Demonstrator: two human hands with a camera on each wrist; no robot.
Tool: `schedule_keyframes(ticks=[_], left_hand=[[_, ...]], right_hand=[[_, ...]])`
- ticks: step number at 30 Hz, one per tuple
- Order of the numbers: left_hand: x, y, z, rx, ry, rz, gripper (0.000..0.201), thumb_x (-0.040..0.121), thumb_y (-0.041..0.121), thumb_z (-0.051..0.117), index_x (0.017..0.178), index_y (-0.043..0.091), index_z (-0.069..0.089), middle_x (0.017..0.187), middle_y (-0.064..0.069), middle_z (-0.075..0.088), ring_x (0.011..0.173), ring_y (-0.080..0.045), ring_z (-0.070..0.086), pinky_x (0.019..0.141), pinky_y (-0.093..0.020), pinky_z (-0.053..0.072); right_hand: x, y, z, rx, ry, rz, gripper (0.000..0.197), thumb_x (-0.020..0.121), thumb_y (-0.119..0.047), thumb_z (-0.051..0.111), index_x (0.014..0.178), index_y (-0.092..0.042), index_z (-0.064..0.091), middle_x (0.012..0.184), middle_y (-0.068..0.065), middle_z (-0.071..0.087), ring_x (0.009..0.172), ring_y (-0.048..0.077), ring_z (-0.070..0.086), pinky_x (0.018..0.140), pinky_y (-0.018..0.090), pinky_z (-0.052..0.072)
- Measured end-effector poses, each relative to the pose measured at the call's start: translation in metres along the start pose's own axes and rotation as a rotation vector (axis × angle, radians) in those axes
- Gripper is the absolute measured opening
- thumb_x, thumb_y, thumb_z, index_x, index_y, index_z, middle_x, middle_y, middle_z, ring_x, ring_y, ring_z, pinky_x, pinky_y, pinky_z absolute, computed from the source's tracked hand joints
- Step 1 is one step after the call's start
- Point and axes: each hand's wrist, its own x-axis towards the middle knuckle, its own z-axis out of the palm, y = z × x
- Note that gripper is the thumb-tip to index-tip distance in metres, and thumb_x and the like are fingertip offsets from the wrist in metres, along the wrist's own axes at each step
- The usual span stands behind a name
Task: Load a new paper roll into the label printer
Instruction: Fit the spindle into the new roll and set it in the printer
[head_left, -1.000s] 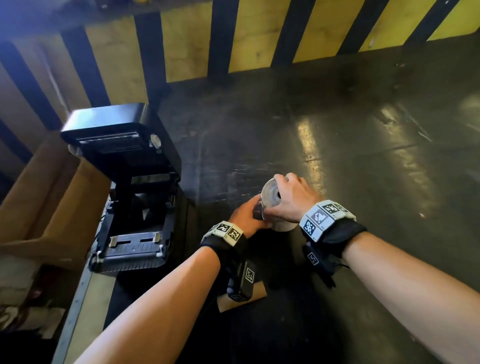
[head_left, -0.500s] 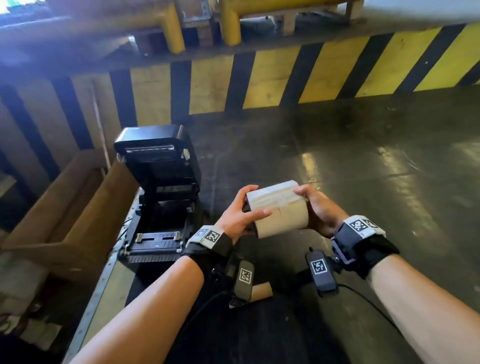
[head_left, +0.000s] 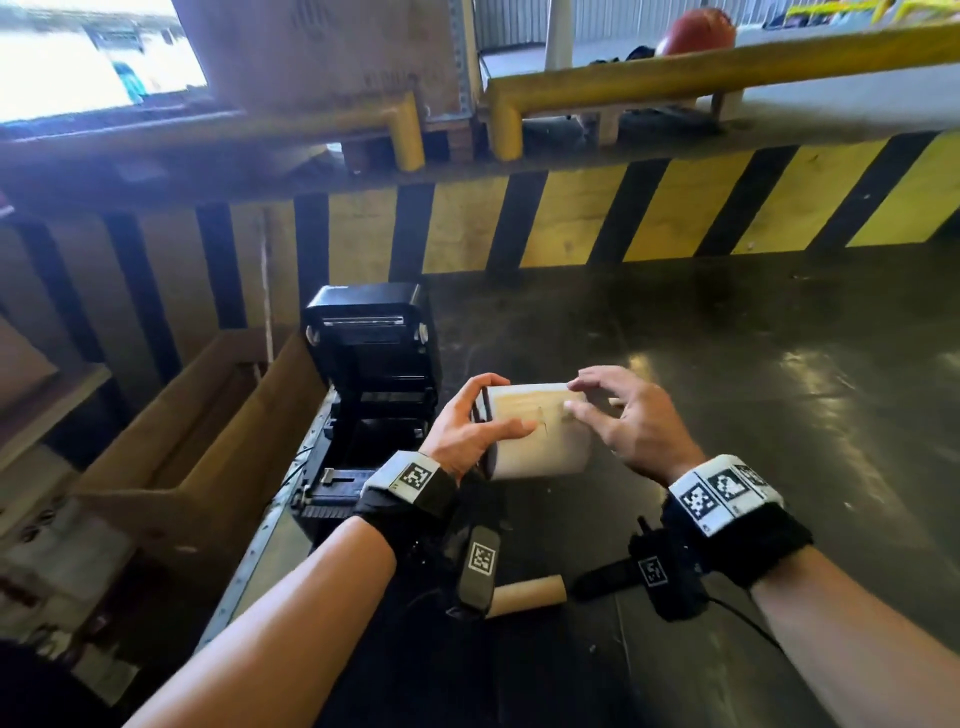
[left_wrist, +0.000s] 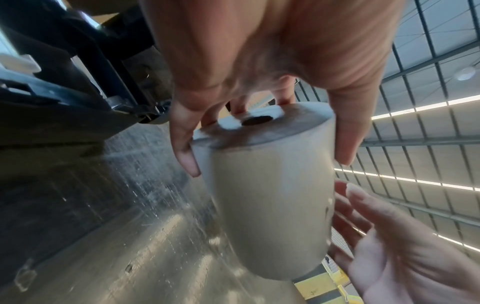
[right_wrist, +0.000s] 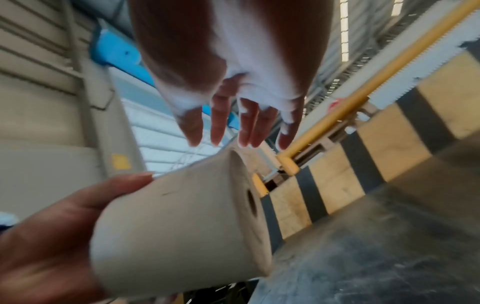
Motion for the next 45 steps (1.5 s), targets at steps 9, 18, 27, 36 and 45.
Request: schedule_keyframes(ticks=[9,18,27,36,45], left_hand=[[0.007,0.004,0.003,0.043,0.029,0.025,0.049,0.061,0.023,0.082,0.103,0.030,0.058,0.098,-0.005,0.061,0.089,-0.022,0.061,0.075,-0.045,0.056],[0.009,0.006,0.012,0.116,-0.025,0.009,0.050,0.061,0.024,0.081,0.104,0.031,0.057,0.103,-0.004,0.059,0.101,-0.031,0.062,0.083,-0.053,0.056],[0.012,0.004,0.018,0.163,-0.066,-0.023,0.050,0.060,0.028,0.081,0.103,0.035,0.057,0.108,-0.006,0.058,0.104,-0.031,0.060,0.079,-0.050,0.057],[0.017,-0.015,0.017,0.116,-0.022,-0.172,0.044,0.070,0.024,0.078,0.107,0.034,0.055,0.115,-0.008,0.058,0.101,-0.028,0.061,0.060,-0.038,0.055],[0.030,-0.048,0.016,0.207,-0.014,-0.267,0.043,0.066,0.028,0.079,0.100,0.039,0.055,0.117,-0.006,0.055,0.107,-0.030,0.056,0.078,-0.055,0.056]], right_hand=[[0.002,-0.004,0.005,-0.080,-0.093,-0.057,0.025,0.081,-0.024,0.068,0.104,-0.016,0.070,0.125,0.003,0.058,0.109,0.011,0.053,0.087,0.007,0.034],[0.003,0.006,-0.001,-0.011,-0.176,0.084,0.027,0.078,-0.026,0.071,0.100,-0.013,0.065,0.120,0.001,0.056,0.107,0.013,0.052,0.082,0.014,0.037],[0.005,0.012,0.002,0.015,-0.127,0.159,0.015,0.085,-0.025,0.063,0.091,-0.012,0.064,0.119,0.003,0.058,0.102,0.010,0.049,0.084,0.020,0.035],[-0.010,0.032,0.013,0.150,-0.050,0.120,0.008,0.089,-0.020,0.058,0.084,-0.014,0.060,0.115,-0.002,0.057,0.101,0.010,0.053,0.079,0.009,0.039],[-0.005,0.111,-0.001,0.218,0.001,0.546,0.018,0.082,-0.022,0.067,0.091,-0.006,0.069,0.090,0.009,0.068,0.081,0.018,0.058,0.073,0.022,0.045]])
